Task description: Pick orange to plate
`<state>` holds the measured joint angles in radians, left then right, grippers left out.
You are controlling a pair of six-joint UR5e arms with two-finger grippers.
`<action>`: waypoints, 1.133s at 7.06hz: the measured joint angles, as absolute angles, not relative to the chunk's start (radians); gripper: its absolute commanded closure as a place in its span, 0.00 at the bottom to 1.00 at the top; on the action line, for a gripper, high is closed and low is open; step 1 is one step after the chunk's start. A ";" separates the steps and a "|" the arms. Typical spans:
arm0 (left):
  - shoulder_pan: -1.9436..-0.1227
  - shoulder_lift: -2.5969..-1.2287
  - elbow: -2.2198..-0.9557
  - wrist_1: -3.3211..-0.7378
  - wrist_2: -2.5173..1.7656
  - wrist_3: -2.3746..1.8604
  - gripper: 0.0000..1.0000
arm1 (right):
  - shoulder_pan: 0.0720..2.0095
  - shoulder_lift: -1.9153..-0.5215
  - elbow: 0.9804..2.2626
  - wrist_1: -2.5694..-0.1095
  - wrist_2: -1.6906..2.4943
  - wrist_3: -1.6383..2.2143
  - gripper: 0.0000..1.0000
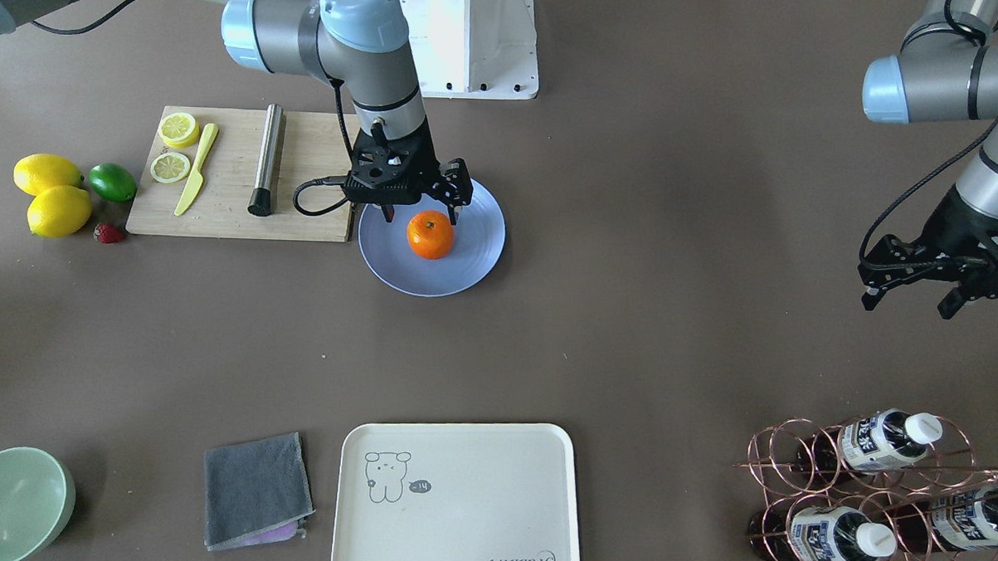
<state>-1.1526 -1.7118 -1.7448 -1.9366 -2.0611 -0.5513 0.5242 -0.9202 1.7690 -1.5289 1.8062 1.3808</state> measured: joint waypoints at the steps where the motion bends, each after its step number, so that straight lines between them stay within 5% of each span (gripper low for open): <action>1: -1.205 -1.672 -1.743 -1.935 -2.109 -0.492 0.02 | 0.593 -0.938 1.840 -1.633 1.863 1.316 0.00; 4: -1.380 -1.545 -1.746 -1.894 -2.204 -0.196 0.02 | 0.953 -1.174 1.945 -1.763 2.104 0.813 0.00; 8: -1.602 -1.571 -1.757 -1.554 -2.211 0.162 0.02 | 1.445 -1.466 1.762 -1.770 2.317 0.046 0.00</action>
